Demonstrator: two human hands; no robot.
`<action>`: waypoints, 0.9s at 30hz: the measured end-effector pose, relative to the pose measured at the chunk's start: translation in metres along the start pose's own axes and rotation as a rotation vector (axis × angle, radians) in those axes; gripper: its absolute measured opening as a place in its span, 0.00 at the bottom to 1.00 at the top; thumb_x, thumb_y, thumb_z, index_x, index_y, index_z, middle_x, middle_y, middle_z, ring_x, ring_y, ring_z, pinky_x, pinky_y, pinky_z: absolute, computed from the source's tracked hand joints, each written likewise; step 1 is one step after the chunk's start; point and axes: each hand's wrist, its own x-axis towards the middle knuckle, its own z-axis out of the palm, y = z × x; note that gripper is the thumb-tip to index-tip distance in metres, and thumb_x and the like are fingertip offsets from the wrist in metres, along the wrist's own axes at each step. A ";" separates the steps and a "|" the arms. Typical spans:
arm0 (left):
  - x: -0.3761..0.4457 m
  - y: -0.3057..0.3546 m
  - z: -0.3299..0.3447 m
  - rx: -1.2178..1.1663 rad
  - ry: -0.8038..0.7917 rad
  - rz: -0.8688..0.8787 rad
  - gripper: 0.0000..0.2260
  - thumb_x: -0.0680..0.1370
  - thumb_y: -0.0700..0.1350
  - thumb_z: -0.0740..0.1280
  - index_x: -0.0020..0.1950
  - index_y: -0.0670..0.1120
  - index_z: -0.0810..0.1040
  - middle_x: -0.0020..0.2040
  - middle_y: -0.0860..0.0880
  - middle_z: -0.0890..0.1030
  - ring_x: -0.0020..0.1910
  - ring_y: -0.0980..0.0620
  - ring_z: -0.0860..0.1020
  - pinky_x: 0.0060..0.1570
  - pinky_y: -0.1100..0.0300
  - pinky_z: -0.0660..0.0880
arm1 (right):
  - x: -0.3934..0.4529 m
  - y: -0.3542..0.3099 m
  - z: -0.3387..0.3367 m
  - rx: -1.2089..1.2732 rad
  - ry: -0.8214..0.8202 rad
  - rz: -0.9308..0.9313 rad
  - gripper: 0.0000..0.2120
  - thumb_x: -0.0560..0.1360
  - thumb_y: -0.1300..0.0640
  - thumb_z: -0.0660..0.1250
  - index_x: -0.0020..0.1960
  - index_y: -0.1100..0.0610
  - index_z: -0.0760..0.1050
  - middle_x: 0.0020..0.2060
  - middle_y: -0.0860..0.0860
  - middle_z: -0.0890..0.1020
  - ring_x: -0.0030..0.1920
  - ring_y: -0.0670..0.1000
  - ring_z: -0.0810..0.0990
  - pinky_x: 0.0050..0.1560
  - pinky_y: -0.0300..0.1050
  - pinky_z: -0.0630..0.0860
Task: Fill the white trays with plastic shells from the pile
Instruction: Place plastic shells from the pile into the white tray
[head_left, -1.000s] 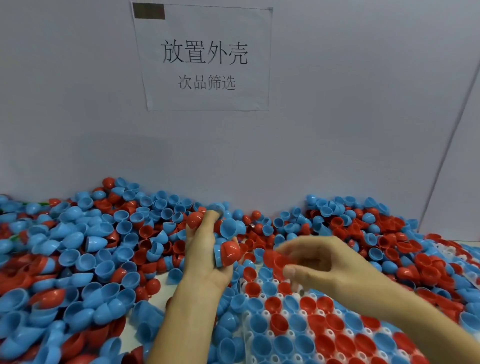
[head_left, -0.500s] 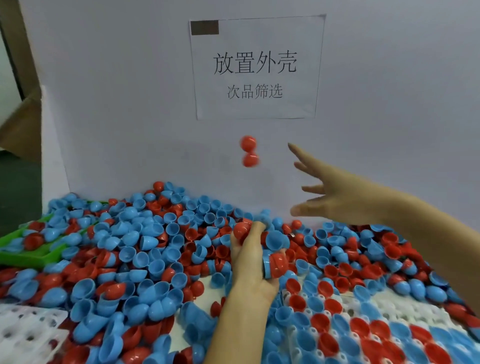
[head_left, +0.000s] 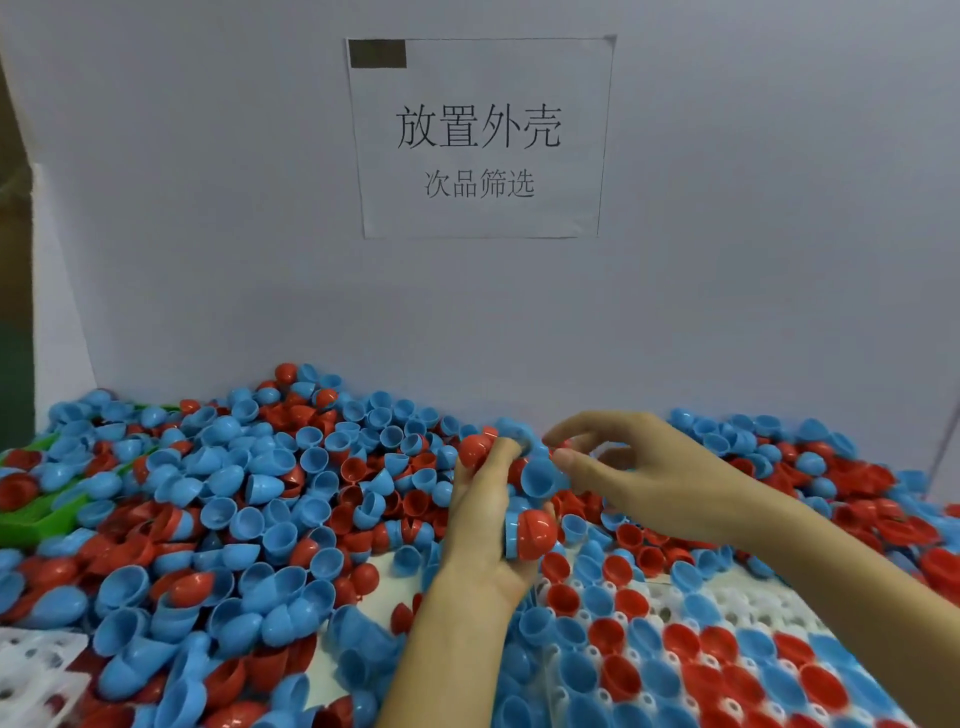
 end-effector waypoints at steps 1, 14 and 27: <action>-0.001 0.000 0.001 0.003 -0.007 0.003 0.19 0.78 0.44 0.70 0.68 0.40 0.77 0.48 0.40 0.85 0.36 0.49 0.85 0.29 0.61 0.79 | 0.000 -0.001 0.002 -0.005 0.021 -0.003 0.12 0.77 0.40 0.65 0.58 0.42 0.77 0.44 0.43 0.83 0.42 0.46 0.84 0.46 0.45 0.82; 0.001 -0.008 0.003 0.020 0.025 0.032 0.13 0.76 0.41 0.73 0.59 0.49 0.78 0.42 0.43 0.86 0.35 0.47 0.85 0.29 0.57 0.79 | 0.004 0.001 0.019 -0.063 0.245 0.105 0.05 0.75 0.56 0.68 0.44 0.49 0.82 0.38 0.45 0.84 0.36 0.43 0.82 0.34 0.30 0.76; -0.001 -0.010 0.003 0.043 -0.025 -0.034 0.22 0.75 0.43 0.73 0.69 0.45 0.76 0.60 0.36 0.82 0.46 0.43 0.85 0.41 0.49 0.84 | 0.003 -0.003 0.013 -0.202 0.209 -0.043 0.16 0.75 0.61 0.73 0.40 0.40 0.75 0.38 0.44 0.81 0.33 0.41 0.80 0.34 0.32 0.77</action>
